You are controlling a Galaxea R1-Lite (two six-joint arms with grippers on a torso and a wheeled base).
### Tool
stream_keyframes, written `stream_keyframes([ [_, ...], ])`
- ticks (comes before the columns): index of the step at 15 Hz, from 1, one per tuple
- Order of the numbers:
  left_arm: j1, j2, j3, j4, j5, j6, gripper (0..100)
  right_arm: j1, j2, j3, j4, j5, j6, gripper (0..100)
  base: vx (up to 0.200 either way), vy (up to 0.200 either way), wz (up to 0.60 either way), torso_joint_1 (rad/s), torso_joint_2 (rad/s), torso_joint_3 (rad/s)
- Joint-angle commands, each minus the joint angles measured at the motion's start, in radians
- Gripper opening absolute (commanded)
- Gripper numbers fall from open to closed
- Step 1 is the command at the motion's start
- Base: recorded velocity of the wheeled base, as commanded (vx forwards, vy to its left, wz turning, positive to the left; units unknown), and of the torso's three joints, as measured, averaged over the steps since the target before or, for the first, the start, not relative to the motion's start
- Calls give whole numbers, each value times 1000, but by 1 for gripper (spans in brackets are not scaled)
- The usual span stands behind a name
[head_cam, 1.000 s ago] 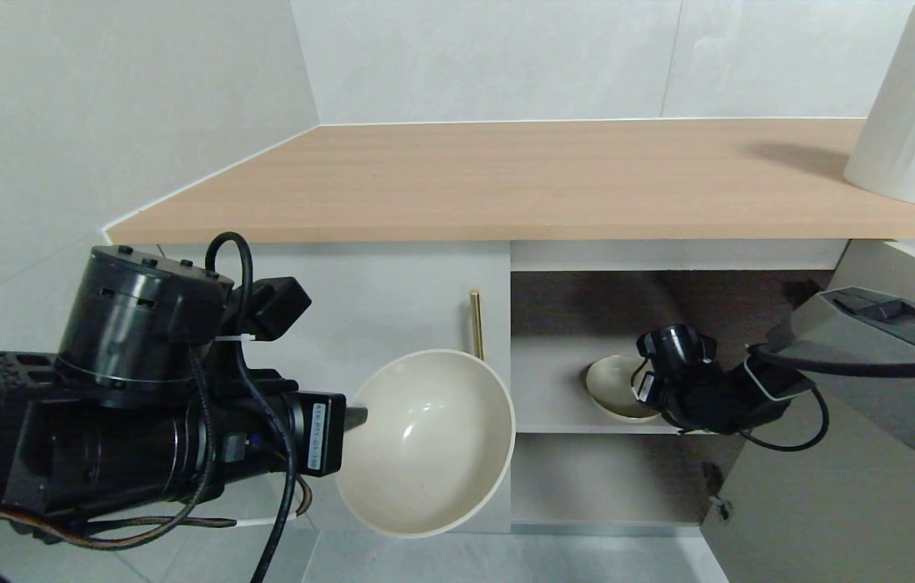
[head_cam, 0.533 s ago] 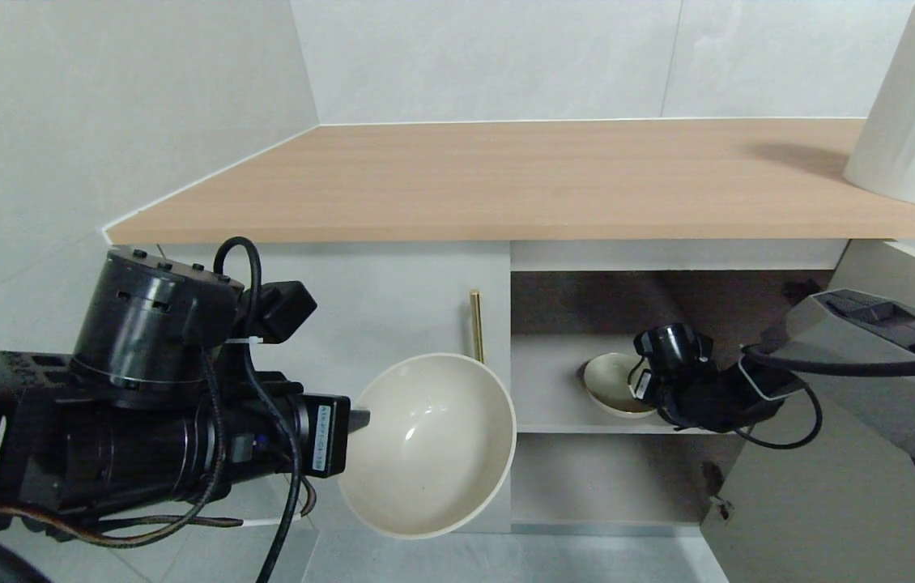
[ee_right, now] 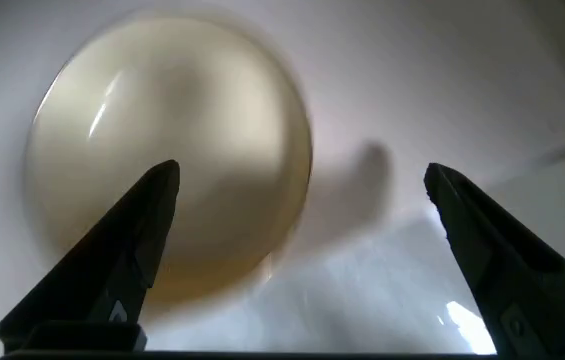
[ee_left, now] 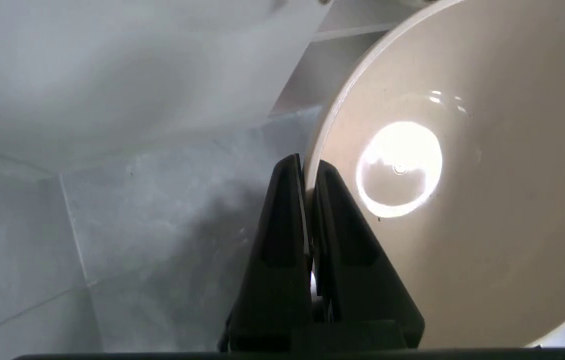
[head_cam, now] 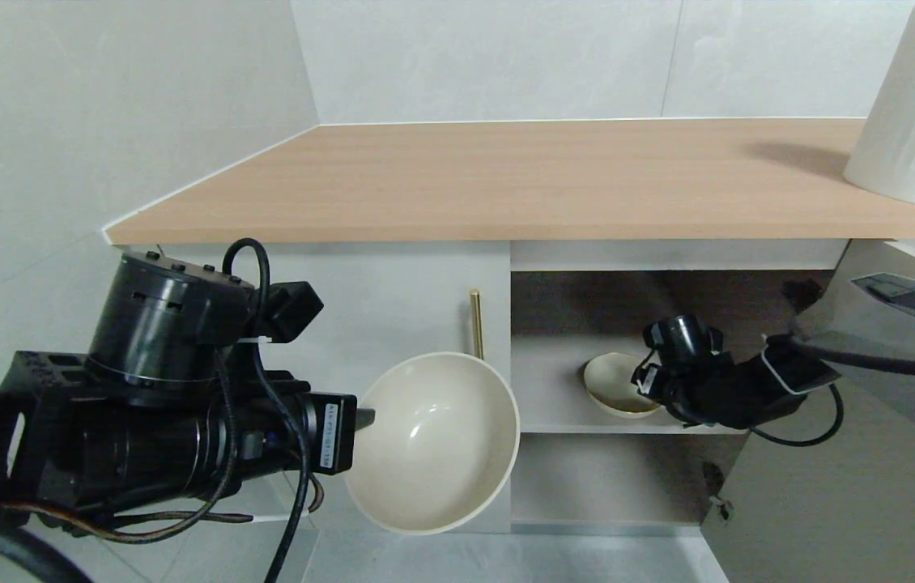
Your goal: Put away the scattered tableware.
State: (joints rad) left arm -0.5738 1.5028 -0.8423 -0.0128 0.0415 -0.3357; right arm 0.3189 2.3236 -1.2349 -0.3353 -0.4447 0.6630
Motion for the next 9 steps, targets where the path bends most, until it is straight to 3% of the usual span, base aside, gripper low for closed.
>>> stream_keyframes([
  [1,-12,40,6,-15,1,0,0,45,-199,126,62,93,-48,100,0,0,0,0,0,0],
  [2,-31,71,6,-19,11,0,0,86,-302,183,110,158,-88,100,0,0,0,0,0,0],
  [6,-113,188,0,-53,74,0,0,244,-567,284,217,228,-166,100,0,0,0,0,0,0],
  [7,-127,228,0,-88,100,0,0,272,-601,301,223,247,-178,100,0,0,0,0,0,0],
  [9,-150,327,-1,-177,210,0,0,304,-642,341,223,287,-215,100,0,0,0,0,0,0],
])
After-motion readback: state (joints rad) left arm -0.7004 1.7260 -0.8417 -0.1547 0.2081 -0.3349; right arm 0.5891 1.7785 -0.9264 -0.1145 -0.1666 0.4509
